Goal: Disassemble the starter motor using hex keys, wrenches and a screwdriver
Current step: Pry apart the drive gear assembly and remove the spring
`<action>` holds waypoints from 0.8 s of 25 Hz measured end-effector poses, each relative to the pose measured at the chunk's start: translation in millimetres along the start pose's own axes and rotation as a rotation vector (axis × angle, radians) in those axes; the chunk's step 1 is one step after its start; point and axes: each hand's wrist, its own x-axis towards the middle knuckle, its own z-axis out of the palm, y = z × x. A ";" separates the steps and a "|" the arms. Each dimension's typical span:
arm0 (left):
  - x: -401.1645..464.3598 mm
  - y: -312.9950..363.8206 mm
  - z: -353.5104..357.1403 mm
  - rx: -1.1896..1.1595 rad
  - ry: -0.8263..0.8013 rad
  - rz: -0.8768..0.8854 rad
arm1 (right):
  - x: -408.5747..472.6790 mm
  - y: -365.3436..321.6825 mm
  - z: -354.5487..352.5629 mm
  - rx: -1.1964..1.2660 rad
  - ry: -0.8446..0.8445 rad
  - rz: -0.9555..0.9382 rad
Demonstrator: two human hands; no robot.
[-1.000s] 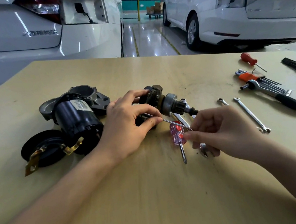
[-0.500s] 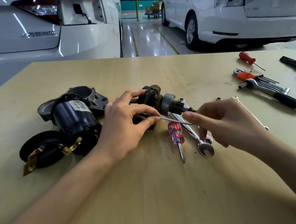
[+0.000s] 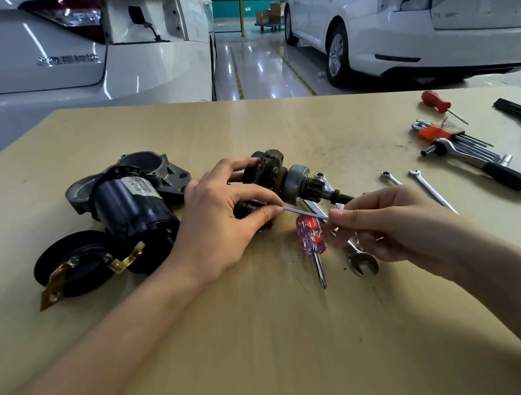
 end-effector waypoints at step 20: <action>-0.6 -0.9 1.1 0.024 0.009 0.005 | 2.4 -1.5 -6.6 0.245 -0.188 0.104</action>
